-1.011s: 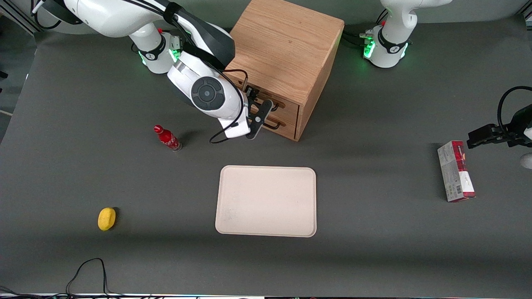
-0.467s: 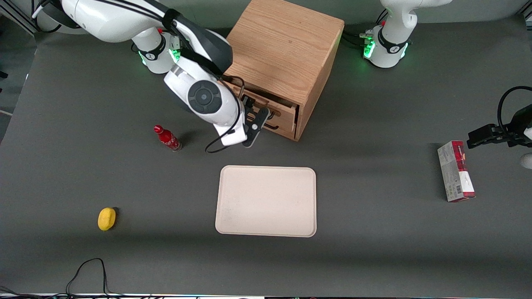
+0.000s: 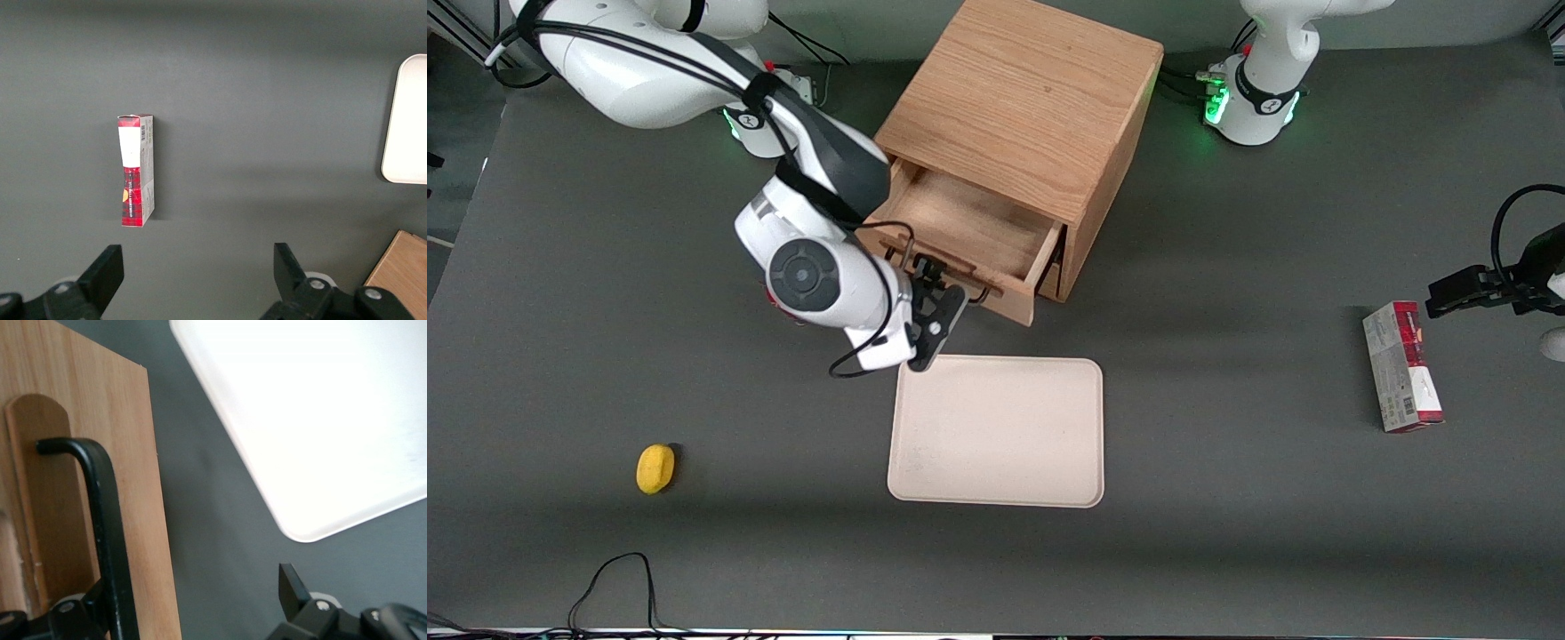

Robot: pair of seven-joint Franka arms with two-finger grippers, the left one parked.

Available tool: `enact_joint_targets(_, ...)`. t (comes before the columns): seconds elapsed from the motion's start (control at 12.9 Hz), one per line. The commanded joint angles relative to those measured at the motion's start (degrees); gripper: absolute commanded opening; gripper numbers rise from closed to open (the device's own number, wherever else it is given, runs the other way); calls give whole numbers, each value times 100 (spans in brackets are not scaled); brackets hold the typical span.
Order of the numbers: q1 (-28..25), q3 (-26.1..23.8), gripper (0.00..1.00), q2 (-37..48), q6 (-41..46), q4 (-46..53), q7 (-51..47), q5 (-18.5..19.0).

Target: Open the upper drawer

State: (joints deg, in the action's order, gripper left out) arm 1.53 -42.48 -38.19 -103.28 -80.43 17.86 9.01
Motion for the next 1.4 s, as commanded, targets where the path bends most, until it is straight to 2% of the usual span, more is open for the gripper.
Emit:
enact_joint_targets(0.0,-48,256,100,-224,98,562,332,101)
enact_joint_targets(0.39,-39,363,100,-584,80,1222,332,136)
enact_joint_targets(0.86,-39,512,100,-593,36,1469,578,128)
enact_joint_targets(1.01,5,608,100,-392,106,1477,543,258)
enact_joint_targets(1.17,31,626,100,-41,106,1573,535,601)
enact_joint_targets(1.32,180,653,100,188,106,1714,482,550)
